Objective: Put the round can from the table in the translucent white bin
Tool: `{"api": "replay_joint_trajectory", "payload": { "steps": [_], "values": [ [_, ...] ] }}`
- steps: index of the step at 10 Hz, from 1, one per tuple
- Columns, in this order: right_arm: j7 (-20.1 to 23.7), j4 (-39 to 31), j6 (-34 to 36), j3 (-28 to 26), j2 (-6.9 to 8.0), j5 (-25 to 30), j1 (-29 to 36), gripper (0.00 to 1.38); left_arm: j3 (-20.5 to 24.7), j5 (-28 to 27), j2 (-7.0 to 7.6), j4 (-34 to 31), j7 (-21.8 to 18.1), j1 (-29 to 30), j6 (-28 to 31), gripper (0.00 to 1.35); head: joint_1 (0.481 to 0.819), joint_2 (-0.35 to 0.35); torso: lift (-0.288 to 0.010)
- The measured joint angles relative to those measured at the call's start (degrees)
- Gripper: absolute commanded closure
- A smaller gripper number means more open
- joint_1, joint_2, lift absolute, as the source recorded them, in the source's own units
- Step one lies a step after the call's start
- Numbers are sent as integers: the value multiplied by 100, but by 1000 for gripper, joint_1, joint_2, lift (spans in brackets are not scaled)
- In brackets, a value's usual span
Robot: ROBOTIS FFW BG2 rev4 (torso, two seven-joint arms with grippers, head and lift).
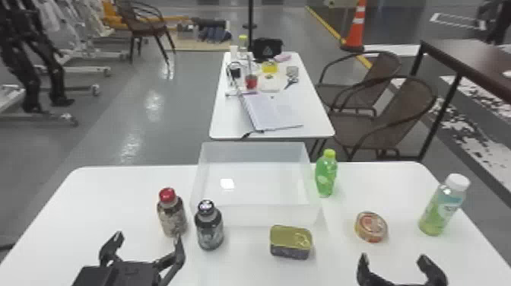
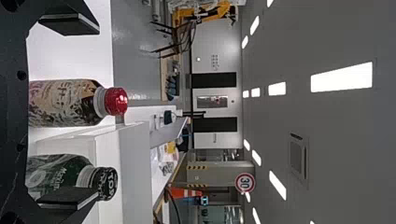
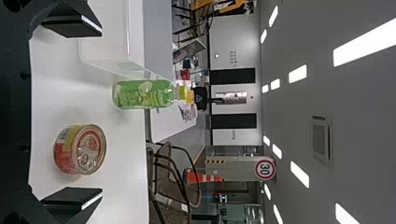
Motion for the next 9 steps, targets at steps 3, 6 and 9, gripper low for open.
{"api": "replay_joint_trajectory", "payload": {
  "steps": [3, 6, 9],
  "values": [
    [0, 4, 24, 0, 0, -17, -8, 90, 0, 1, 0, 0, -3, -6, -4, 88, 549, 0, -100],
    [-2, 45, 25, 0, 0, -21, -9, 88, 0, 7, 0, 0, -1, 3, -16, 90, 549, 0, -100],
    [-151, 248, -19, -3, 0, -223, -37, 90, 16, 45, 0, 31, 0, 5, -85, 96, 549, 0, -100]
  ]
}}
